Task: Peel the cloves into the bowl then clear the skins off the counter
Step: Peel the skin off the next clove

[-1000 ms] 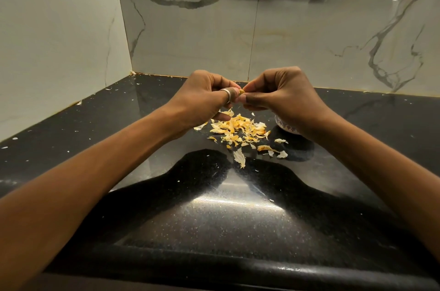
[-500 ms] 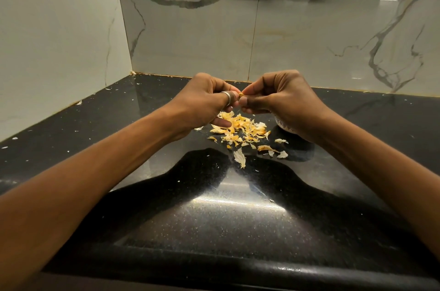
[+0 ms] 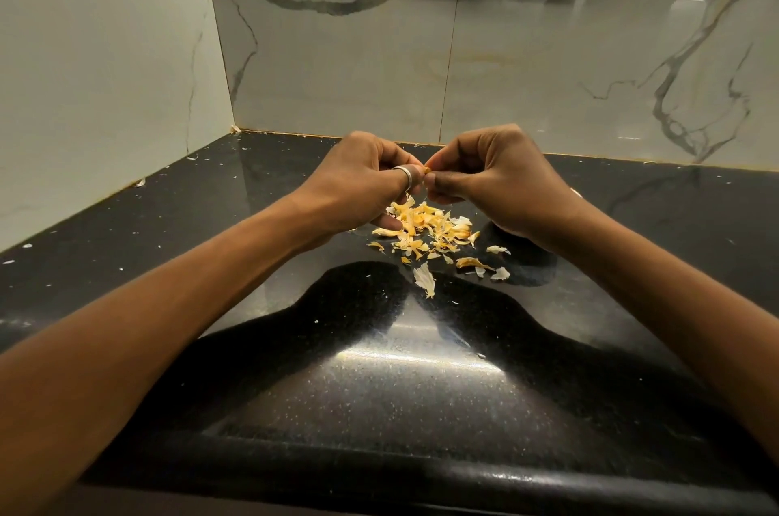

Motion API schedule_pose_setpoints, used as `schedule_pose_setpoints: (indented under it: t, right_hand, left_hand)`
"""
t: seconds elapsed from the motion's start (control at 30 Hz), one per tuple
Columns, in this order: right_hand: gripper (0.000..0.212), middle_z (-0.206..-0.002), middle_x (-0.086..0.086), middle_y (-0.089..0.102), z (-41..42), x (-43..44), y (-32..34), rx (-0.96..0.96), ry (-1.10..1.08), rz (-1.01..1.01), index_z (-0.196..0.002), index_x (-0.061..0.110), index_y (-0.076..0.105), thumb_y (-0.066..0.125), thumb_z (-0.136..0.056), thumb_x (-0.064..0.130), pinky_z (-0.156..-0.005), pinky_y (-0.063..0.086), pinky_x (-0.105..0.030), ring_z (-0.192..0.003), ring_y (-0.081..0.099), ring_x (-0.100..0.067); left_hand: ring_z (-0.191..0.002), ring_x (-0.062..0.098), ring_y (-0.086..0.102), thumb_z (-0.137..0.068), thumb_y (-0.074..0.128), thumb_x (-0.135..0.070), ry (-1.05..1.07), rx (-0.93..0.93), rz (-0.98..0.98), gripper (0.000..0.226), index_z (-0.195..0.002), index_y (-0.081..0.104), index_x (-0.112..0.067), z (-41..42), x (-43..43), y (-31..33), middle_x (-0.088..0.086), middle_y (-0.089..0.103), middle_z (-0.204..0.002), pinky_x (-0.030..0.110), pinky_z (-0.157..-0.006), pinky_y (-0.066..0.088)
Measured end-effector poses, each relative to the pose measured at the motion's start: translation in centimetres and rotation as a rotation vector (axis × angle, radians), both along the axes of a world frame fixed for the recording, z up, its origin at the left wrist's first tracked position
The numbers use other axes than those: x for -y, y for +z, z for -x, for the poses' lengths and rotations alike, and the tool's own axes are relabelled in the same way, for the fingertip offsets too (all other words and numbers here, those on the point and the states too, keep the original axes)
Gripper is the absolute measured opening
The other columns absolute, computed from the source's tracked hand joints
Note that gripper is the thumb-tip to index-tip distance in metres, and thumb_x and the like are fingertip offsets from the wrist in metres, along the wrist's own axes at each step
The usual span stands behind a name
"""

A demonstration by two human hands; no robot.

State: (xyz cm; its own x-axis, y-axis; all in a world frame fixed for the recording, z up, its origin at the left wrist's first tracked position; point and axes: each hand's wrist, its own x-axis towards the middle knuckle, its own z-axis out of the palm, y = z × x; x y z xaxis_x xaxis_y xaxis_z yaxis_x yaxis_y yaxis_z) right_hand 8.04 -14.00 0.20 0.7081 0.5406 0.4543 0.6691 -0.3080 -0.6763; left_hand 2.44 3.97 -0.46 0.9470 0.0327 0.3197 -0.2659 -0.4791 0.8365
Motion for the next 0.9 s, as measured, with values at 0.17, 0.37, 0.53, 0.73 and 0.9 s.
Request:
schedule_pose_setpoints:
  t: [0.17, 0.37, 0.53, 0.73, 0.9]
  right_hand:
    - [0.008, -0.083, 0.000, 0.075, -0.01, -0.06, 0.00, 0.157, -0.037, 0.065, -0.095, 0.013, 0.075, 0.075, -0.087, 0.013, -0.074, 0.063, -0.034, -0.074, 0.074, -0.010]
    - [0.007, -0.079, 0.003, 0.074, -0.02, -0.27, -0.37, 0.309, -0.068, 0.109, -0.094, 0.012, 0.077, 0.075, -0.088, 0.013, -0.067, 0.061, -0.033, -0.069, 0.072, -0.007]
    - [0.007, -0.075, 0.006, 0.072, 0.14, -0.53, -0.62, 0.352, -0.068, 0.133, -0.093, 0.010, 0.078, 0.075, -0.087, 0.011, -0.061, 0.056, -0.016, -0.067, 0.067, -0.002]
    - [0.016, -0.082, -0.001, 0.074, 0.20, -0.70, -0.88, 0.320, -0.054, 0.147, -0.102, 0.007, 0.074, 0.075, -0.086, 0.009, -0.068, 0.061, -0.026, -0.071, 0.071, -0.007]
    - [0.023, -0.087, -0.003, 0.075, 0.28, -0.89, -0.88, 0.307, -0.048, 0.139, -0.107, 0.008, 0.071, 0.076, -0.085, 0.009, -0.072, 0.062, -0.035, -0.077, 0.073, -0.012]
  left_hand:
    - [-0.077, 0.014, 0.065, -0.097, 0.062, -0.012, 0.014, 0.011, -0.003, 0.010, -0.092, 0.071, -0.011, -0.07, 0.06, 0.08, 0.010, 0.068, -0.090, 0.031, -0.057, 0.061]
    - [-0.076, 0.014, 0.065, -0.097, 0.063, -0.013, 0.045, 0.018, -0.022, 0.010, -0.094, 0.071, -0.008, -0.33, -0.02, -0.17, 0.011, 0.070, -0.089, 0.030, -0.057, 0.060]
    - [-0.070, 0.011, 0.065, -0.096, 0.063, -0.011, 0.071, 0.040, -0.053, 0.012, -0.089, 0.072, -0.007, -0.48, -0.06, -0.48, 0.010, 0.069, -0.087, 0.028, -0.056, 0.059]
    - [-0.071, 0.012, 0.063, -0.095, 0.063, -0.014, 0.075, 0.025, -0.040, 0.014, -0.085, 0.070, -0.006, -0.46, 0.11, -0.68, 0.007, 0.066, -0.082, 0.032, -0.059, 0.060]
    - [-0.073, 0.013, 0.062, -0.096, 0.062, -0.015, 0.057, -0.008, -0.013, 0.016, -0.084, 0.068, -0.008, -0.33, 0.18, -0.56, 0.007, 0.064, -0.082, 0.032, -0.060, 0.060]
